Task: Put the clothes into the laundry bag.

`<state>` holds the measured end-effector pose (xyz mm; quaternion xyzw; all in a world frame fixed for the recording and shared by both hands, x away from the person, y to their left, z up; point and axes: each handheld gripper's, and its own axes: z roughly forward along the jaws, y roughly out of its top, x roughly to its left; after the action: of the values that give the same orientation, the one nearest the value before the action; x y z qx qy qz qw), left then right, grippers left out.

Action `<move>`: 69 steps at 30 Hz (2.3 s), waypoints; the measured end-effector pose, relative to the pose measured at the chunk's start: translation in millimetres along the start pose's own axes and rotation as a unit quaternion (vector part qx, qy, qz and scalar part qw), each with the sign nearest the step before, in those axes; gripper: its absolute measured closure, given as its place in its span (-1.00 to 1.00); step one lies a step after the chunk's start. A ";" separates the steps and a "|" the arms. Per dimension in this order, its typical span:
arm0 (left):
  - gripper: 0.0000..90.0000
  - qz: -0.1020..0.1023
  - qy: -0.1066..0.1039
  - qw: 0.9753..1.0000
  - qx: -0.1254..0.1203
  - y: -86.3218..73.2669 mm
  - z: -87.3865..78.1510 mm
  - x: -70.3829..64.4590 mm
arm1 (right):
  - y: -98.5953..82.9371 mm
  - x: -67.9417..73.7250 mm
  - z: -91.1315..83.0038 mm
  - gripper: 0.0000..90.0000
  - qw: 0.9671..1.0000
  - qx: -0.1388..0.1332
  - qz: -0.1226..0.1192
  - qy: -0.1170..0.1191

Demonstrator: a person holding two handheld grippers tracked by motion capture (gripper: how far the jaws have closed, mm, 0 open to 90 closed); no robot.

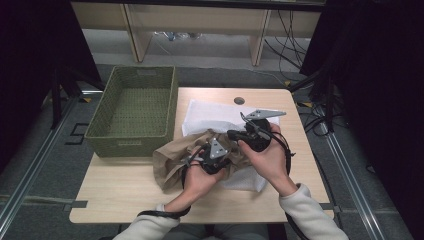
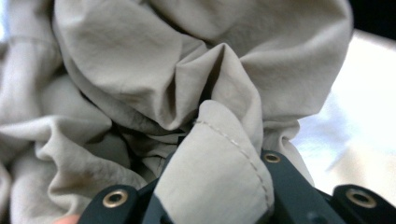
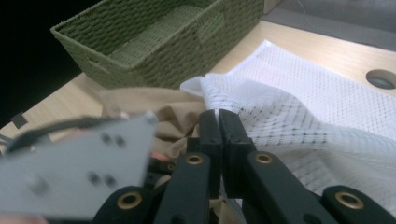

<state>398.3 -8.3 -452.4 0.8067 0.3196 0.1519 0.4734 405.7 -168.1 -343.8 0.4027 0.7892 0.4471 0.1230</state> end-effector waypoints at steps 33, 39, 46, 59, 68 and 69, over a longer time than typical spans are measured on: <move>0.82 -0.017 0.020 0.997 -0.066 34.2 -4.9 -7.5 | 6.2 -0.4 -17.5 1.00 0.999 -0.038 0.003 0.003; 0.64 -0.032 0.014 0.998 -0.045 19.0 27.0 11.3 | 4.0 -11.7 -11.7 1.00 0.999 -0.025 0.015 -0.019; 0.20 -0.039 0.025 0.999 -0.028 10.2 51.2 14.3 | -1.8 -25.4 -1.4 1.00 0.999 -0.003 0.038 -0.031; -0.39 0.015 0.012 0.999 -0.040 11.9 -4.2 4.4 | -2.7 -27.1 -2.3 1.00 0.999 -0.005 0.036 -0.027; -0.66 0.045 0.025 0.998 -0.035 -10.7 -62.3 21.4 | -2.9 -24.8 -1.1 1.00 0.999 -0.003 0.028 -0.025; -0.67 0.047 0.025 0.998 -0.033 -15.3 -63.8 23.3 | -2.8 -25.0 -1.2 1.00 0.999 -0.003 0.023 -0.031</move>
<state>375.2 55.0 -434.7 0.8007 0.2878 0.2050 0.4838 419.7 -188.2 -349.6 0.4342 0.7741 0.4396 0.1378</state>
